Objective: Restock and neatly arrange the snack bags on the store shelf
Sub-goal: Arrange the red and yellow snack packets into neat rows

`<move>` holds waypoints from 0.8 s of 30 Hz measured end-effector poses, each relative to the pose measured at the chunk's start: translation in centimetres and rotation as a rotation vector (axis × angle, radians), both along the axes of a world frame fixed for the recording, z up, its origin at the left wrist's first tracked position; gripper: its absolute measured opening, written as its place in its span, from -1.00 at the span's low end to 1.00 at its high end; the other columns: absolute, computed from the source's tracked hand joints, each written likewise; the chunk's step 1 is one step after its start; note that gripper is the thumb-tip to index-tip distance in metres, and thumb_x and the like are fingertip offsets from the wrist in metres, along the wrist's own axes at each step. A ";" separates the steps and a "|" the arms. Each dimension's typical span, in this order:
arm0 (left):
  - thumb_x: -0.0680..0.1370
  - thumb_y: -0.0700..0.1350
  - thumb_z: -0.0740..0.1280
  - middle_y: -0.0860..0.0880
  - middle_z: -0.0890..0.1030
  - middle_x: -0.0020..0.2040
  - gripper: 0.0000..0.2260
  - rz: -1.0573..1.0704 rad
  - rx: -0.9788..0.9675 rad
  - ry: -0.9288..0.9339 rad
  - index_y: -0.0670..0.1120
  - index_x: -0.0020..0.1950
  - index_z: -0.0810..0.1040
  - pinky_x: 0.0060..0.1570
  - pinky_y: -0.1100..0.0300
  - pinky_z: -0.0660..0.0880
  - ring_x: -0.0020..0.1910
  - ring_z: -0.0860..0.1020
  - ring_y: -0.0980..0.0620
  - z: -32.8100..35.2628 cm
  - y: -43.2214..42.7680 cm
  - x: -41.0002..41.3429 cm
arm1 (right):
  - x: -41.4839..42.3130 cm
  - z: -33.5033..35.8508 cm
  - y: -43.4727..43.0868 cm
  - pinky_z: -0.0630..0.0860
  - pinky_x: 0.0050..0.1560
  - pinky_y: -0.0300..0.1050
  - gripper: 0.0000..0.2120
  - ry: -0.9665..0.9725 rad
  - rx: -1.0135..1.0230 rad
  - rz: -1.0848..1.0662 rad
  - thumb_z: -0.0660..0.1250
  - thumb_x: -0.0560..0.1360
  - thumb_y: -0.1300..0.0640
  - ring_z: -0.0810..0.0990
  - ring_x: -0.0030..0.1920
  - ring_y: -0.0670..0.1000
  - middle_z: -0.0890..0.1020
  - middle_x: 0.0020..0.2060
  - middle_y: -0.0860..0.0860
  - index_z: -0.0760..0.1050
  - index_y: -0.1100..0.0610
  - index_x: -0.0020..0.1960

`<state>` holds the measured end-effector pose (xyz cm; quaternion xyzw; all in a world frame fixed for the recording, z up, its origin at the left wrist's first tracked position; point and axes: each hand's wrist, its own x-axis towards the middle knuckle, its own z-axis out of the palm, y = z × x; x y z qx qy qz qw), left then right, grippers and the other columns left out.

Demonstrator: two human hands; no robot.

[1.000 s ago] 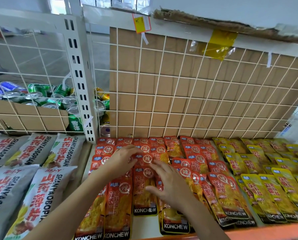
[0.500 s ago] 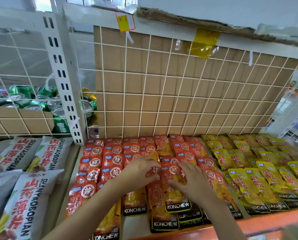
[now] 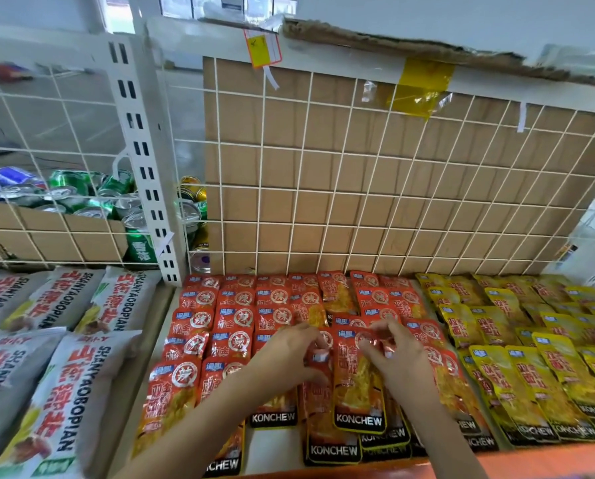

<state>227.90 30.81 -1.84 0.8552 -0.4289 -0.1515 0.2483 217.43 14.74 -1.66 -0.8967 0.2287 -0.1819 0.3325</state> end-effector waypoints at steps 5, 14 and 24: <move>0.40 0.02 0.46 0.09 0.46 0.00 -0.66 0.029 -0.020 0.054 -0.03 0.08 0.47 -0.18 0.35 0.31 -0.06 0.39 0.14 -0.2 0.2 -0.1 | -0.2 -0.2 -0.6 0.38 -0.23 -0.42 -0.88 -0.014 0.047 -0.005 0.41 0.43 0.15 0.52 -0.18 -0.24 0.56 -0.25 -0.17 0.47 0.02 -0.17; 0.48 -0.04 0.39 0.13 0.47 -0.05 -0.76 0.066 -0.075 0.051 -0.03 0.09 0.45 -0.27 0.45 0.30 -0.15 0.42 0.19 -0.6 0.4 -0.5 | -0.7 0.0 -1.1 0.40 -0.30 -0.38 -0.85 -0.024 0.181 -0.040 0.39 0.45 0.19 0.58 -0.20 -0.09 0.60 -0.25 -0.07 0.45 0.00 -0.19; 0.55 -0.02 0.29 0.16 0.46 0.12 -0.78 0.184 -0.214 -0.136 0.05 0.19 0.49 0.14 0.33 0.39 0.10 0.43 0.21 0.2 5.1 0.6 | 1.2 1.1 2.8 0.49 -0.39 -0.31 -0.88 -0.026 0.326 0.124 0.35 0.47 0.24 0.60 -0.26 -0.04 0.59 -0.26 0.00 0.45 0.08 -0.19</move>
